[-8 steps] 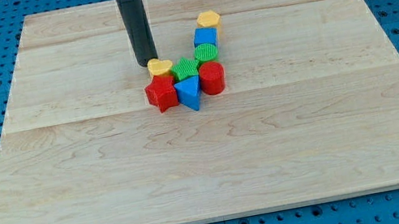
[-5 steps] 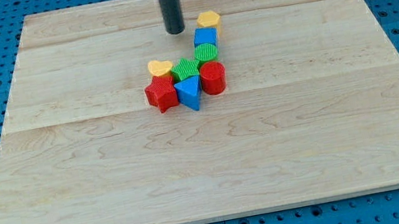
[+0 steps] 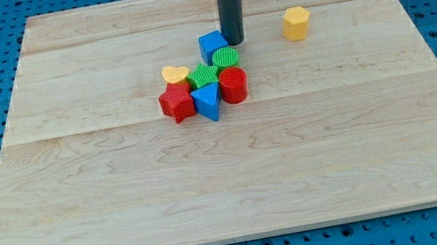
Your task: Separate the cube and the hexagon from each other
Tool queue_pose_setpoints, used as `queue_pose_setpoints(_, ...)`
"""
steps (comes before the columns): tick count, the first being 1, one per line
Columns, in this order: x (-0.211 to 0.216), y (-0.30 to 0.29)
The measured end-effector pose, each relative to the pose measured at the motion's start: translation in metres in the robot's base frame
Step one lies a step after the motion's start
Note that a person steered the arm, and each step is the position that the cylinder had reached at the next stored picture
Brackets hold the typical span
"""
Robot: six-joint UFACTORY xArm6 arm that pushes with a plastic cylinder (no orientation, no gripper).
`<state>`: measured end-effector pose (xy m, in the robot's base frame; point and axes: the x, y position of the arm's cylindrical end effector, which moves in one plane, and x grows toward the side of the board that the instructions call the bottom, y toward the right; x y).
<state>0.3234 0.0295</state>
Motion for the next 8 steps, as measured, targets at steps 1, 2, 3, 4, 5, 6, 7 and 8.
queue_pose_setpoints(1, -0.018, -0.010)
queue_pose_setpoints(2, -0.055, -0.027)
queue_pose_setpoints(3, -0.015, -0.029)
queue_pose_setpoints(4, 0.018, -0.027)
queue_pose_setpoints(5, 0.021, -0.030)
queue_pose_setpoints(6, -0.018, 0.007)
queue_pose_setpoints(7, -0.019, 0.064)
queue_pose_setpoints(8, -0.018, 0.111)
